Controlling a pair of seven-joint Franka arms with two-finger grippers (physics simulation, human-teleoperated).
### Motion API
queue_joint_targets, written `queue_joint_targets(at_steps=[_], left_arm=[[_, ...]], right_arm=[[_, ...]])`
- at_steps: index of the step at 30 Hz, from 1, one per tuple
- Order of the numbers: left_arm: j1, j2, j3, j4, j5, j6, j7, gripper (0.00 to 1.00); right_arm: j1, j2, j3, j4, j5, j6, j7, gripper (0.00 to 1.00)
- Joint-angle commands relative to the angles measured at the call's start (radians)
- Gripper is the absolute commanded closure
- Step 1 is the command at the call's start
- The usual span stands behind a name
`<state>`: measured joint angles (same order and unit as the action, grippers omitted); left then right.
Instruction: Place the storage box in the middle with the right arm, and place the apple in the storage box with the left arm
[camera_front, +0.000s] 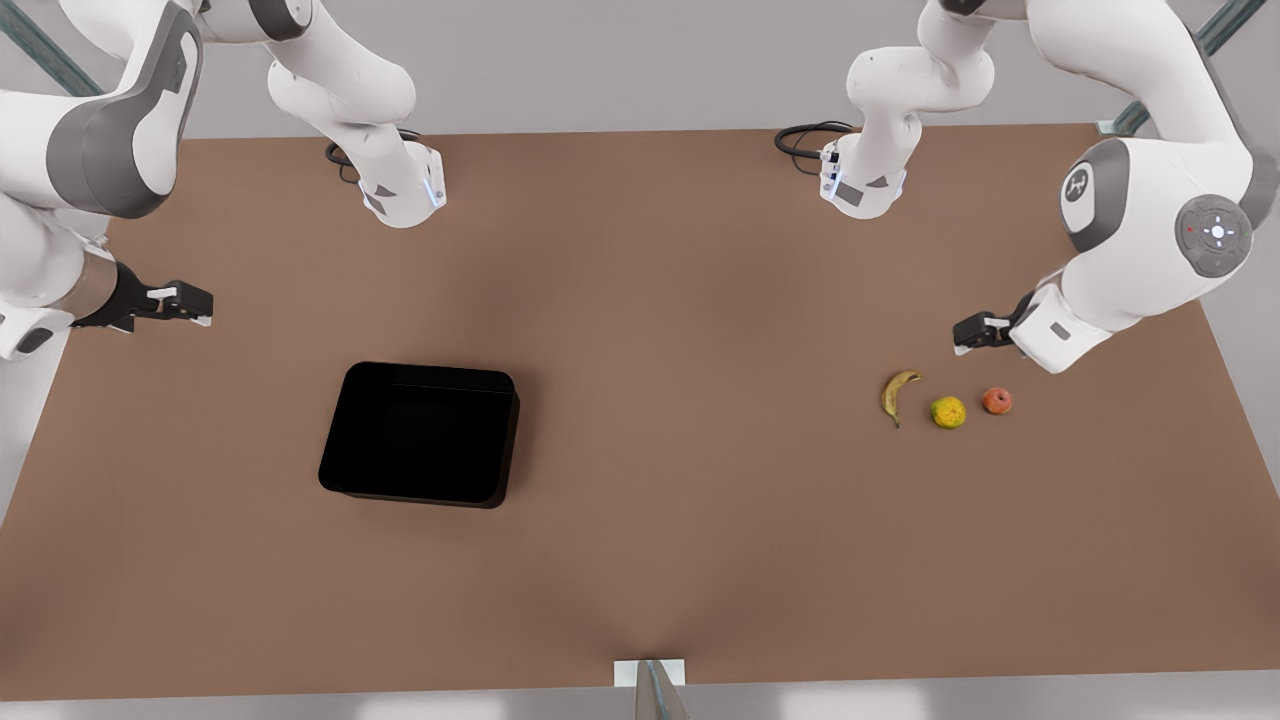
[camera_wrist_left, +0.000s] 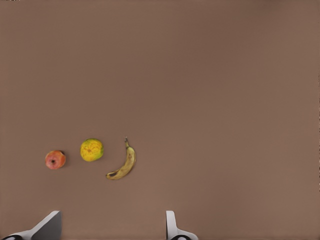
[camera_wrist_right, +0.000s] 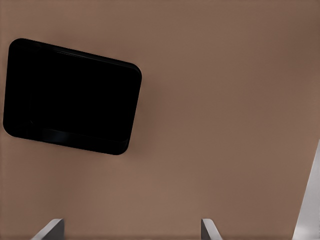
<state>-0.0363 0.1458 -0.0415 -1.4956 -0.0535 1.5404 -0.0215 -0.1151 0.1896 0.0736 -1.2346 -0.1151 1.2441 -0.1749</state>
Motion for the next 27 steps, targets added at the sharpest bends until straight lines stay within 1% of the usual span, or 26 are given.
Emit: queue_joint_targets(at_steps=[1, 2, 3, 4, 5, 6, 7, 8, 9, 10, 11, 12, 13, 14, 16, 19, 21, 22, 24, 25, 27], left_arm=[[0.004, 0.0, 0.0, 0.0, 0.0, 0.0, 0.0, 0.0], [0.004, 0.003, 0.0, 0.008, 0.0, 0.0, 0.002, 0.0], [0.006, 0.0, 0.011, 0.02, 0.003, -0.057, 0.003, 0.0], [0.007, 0.001, 0.035, 0.02, 0.009, -0.077, -0.003, 0.0], [0.009, 0.008, 0.084, 0.015, -0.005, -0.126, -0.009, 0.0], [0.033, 0.037, 0.104, 0.009, -0.028, -0.174, -0.083, 0.0], [0.053, 0.047, 0.188, -0.017, -0.142, -0.175, -0.173, 0.0], [0.064, 0.048, 0.285, -0.075, -0.268, -0.166, -0.248, 0.0], [0.072, 0.044, 0.318, -0.146, -0.37, -0.099, -0.468, 0.0], [0.075, 0.072, 0.319, -0.172, -0.428, -0.022, -0.655, 0.0], [0.084, 0.087, 0.322, -0.211, -0.5, 0.038, -0.742, 0.0], [0.085, 0.1, 0.377, -0.276, -0.647, 0.09, -0.804, 0.0], [0.099, 0.162, 0.425, -0.307, -0.833, 0.128, -0.827, 0.0], [0.139, 0.224, 0.437, -0.307, -0.95, 0.138, -0.831, 0.0], [0.179, 0.31, 0.468, -0.307, -1.111, 0.113, -0.818, 0.0], [0.188, 0.374, 0.468, -0.31, -1.161, 0.067, -0.775, 0.0], [0.187, 0.379, 0.448, -0.339, -1.178, 0.058, -0.744, 0.0], [0.187, 0.379, 0.448, -0.345, -1.178, -0.005, -0.73, 0.0], [0.187, 0.374, 0.457, -0.35, -1.175, -0.052, -0.721, 0.0], [0.187, 0.374, 0.463, -0.353, -1.172, -0.062, -0.713, 0.0], [0.187, 0.396, 0.463, -0.356, -1.168, -0.051, -0.672, 0.0]], right_arm=[[0.0, 0.001, 0.0, 0.001, 0.0, 0.0, 0.0, 0.0], [0.0, 0.001, 0.0, 0.0, 0.0, 0.0, 0.0, 0.0], [-0.002, 0.008, -0.003, -0.029, -0.002, 0.002, 0.011, 0.0], [0.006, -0.001, -0.021, -0.112, -0.003, 0.064, 0.015, 0.0], [0.005, -0.044, -0.02, -0.262, 0.0, 0.191, 0.067, 0.0], [0.006, -0.067, -0.02, -0.41, 0.018, 0.325, 0.124, 0.0], [0.005, -0.082, -0.02, -0.508, 0.044, 0.412, 0.191, 0.0], [0.006, -0.081, -0.021, -0.574, 0.075, 0.468, 0.256, 0.0], [0.008, -0.079, -0.02, -0.651, 0.084, 0.555, 0.262, 0.0], [0.006, -0.081, -0.021, -0.71, 0.104, 0.63, 0.262, 0.0], [0.008, -0.078, -0.031, -0.755, 0.104, 0.692, 0.262, 0.0], [0.008, -0.073, -0.034, -0.799, 0.106, 0.765, 0.261, 0.0], [0.009, -0.065, -0.034, -0.819, 0.112, 0.798, 0.262, 0.0], [0.011, -0.064, -0.034, -0.85, 0.155, 0.839, 0.262, 0.0], [0.026, 0.0, -0.034, -0.862, 0.163, 0.923, 0.261, 0.0], [0.038, 0.036, -0.037, -0.859, 0.179, 0.936, 0.261, 0.0], [0.04, 0.076, -0.037, -0.859, 0.181, 0.965, 0.261, 0.0], [0.038, 0.091, -0.035, -0.858, 0.181, 0.968, 0.261, 0.0], [0.04, 0.125, -0.051, -0.859, 0.178, 0.985, 0.259, 0.0], [0.04, 0.119, -0.051, -0.89, 0.172, 1.029, 0.256, 0.0], [0.058, 0.109, -0.06, -0.919, 0.163, 1.051, 0.253, 0.0]])
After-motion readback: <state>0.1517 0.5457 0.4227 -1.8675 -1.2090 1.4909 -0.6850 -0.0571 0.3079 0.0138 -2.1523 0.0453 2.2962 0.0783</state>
